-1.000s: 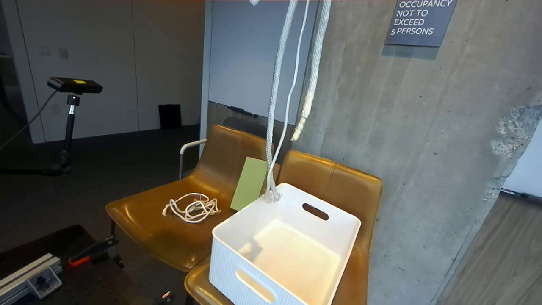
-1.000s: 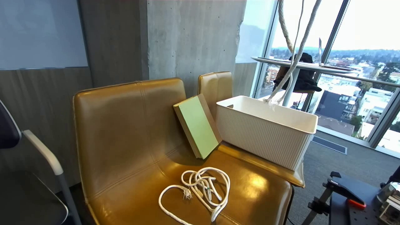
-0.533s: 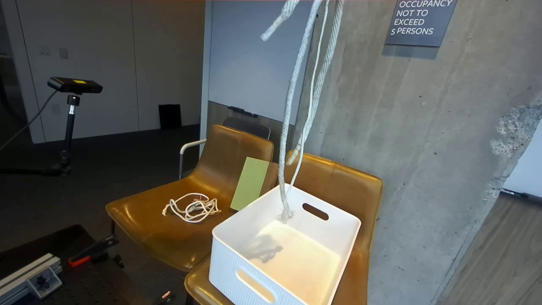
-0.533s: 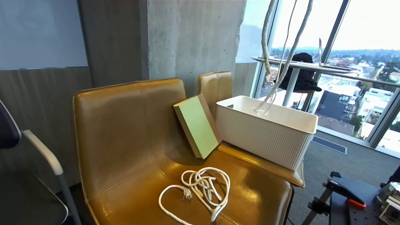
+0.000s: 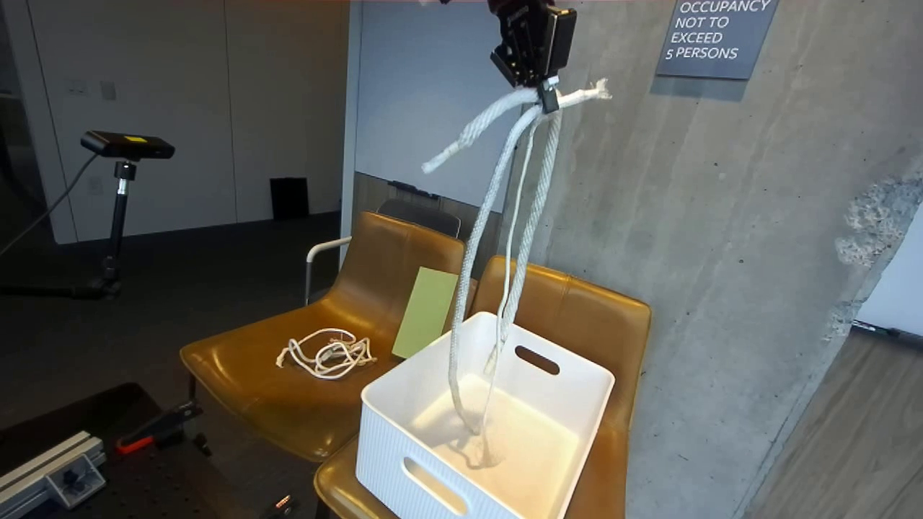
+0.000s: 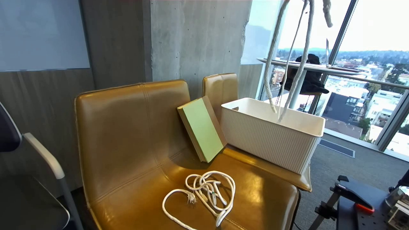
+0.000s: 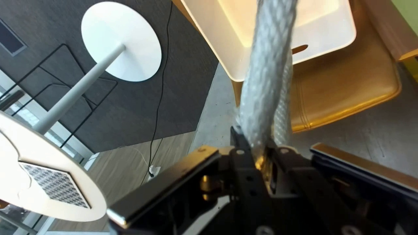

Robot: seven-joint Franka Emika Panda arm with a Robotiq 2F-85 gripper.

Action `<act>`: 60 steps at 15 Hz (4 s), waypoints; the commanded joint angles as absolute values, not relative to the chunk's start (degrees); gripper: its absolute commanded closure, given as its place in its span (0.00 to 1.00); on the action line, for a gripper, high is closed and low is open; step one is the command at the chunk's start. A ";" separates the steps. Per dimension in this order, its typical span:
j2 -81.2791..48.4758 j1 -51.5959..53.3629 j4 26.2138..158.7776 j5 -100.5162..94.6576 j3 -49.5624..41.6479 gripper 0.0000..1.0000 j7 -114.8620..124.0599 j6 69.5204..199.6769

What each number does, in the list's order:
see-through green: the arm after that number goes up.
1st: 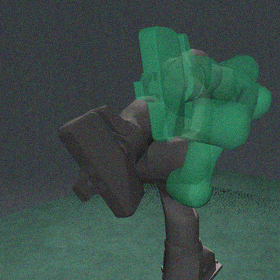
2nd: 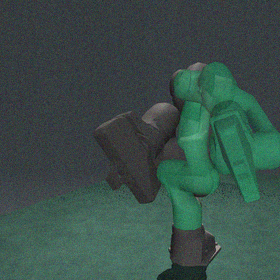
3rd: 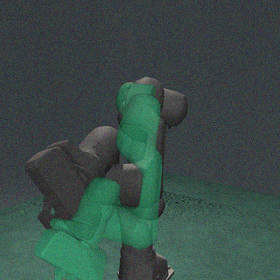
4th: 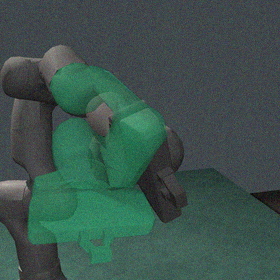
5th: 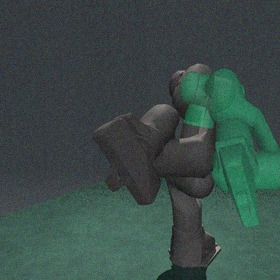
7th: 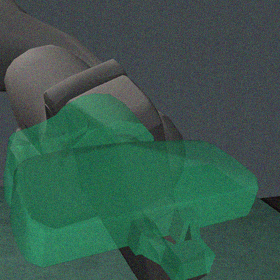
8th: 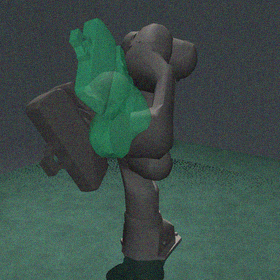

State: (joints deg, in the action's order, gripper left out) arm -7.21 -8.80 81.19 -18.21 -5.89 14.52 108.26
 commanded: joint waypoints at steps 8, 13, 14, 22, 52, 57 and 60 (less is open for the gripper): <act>-1.13 -10.73 112.91 -15.61 -10.21 0.97 12.31 131.68; -3.64 -10.14 115.49 -15.39 -10.16 0.97 11.83 136.45; -4.16 -10.06 115.24 -15.41 -10.19 0.97 11.70 136.82; -3.52 -8.86 114.05 -16.76 -9.79 0.34 13.10 136.14; -27.66 14.87 119.28 -23.85 -0.78 0.00 36.79 153.88; -34.37 18.23 114.18 -23.69 -4.66 0.00 37.05 155.74; -38.44 19.31 110.32 -22.76 -6.03 0.00 36.13 156.30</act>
